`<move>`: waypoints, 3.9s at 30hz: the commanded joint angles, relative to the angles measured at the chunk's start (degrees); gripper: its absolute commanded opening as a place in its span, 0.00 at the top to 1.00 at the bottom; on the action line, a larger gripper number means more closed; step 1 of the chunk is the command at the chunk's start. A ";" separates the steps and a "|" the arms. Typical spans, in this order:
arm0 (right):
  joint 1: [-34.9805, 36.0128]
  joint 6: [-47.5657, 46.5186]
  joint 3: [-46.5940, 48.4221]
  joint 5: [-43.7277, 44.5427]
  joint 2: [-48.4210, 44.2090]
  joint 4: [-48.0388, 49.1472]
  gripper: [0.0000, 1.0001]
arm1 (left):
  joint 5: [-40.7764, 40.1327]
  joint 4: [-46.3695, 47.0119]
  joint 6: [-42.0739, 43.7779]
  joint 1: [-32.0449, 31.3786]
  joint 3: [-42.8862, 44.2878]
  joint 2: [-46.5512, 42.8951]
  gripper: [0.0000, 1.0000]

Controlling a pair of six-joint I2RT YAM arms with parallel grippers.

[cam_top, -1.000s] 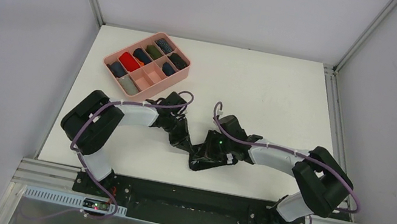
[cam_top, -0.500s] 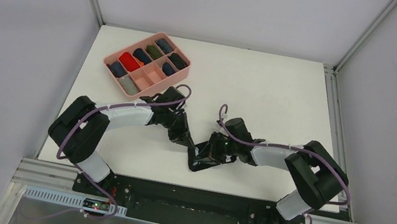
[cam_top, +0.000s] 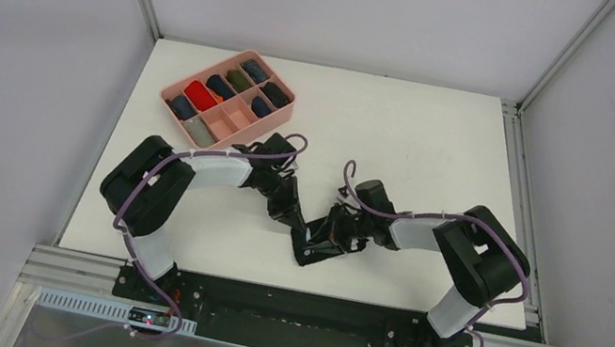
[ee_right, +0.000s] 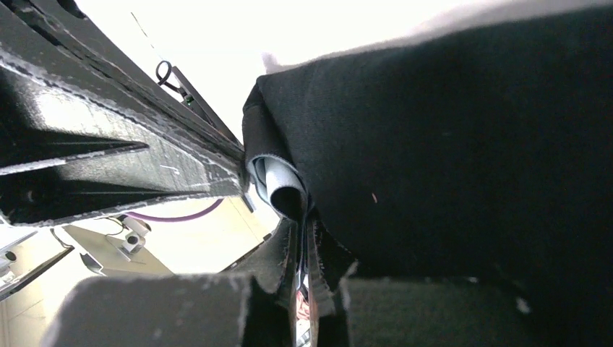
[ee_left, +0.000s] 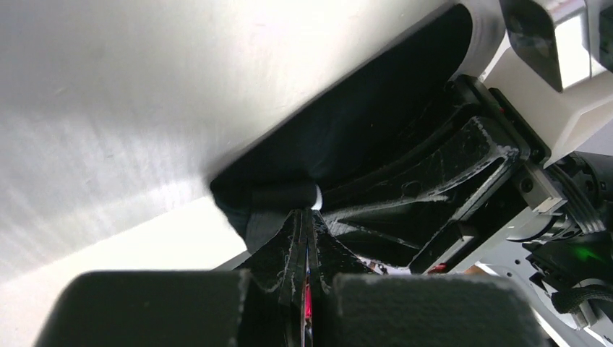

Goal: Roll the underwear
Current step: Roll the underwear to the center of the board.

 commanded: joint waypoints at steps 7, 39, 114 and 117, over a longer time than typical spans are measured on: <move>-0.20 0.18 2.30 -2.13 1.98 1.07 1.00 | 3.44 -0.82 2.54 -1.09 5.00 4.61 1.00; 12.46 -11.49 10.96 28.22 -25.27 -33.05 0.90 | -4.44 -3.96 5.16 -0.88 4.17 9.04 1.00; 36.31 -36.87 26.30 68.63 -7.96 -41.88 0.41 | -9.07 -14.52 15.00 2.81 5.37 5.84 1.00; 37.20 -37.67 26.90 69.25 -6.05 -40.41 0.40 | -8.75 -14.54 15.12 2.79 5.74 6.01 1.00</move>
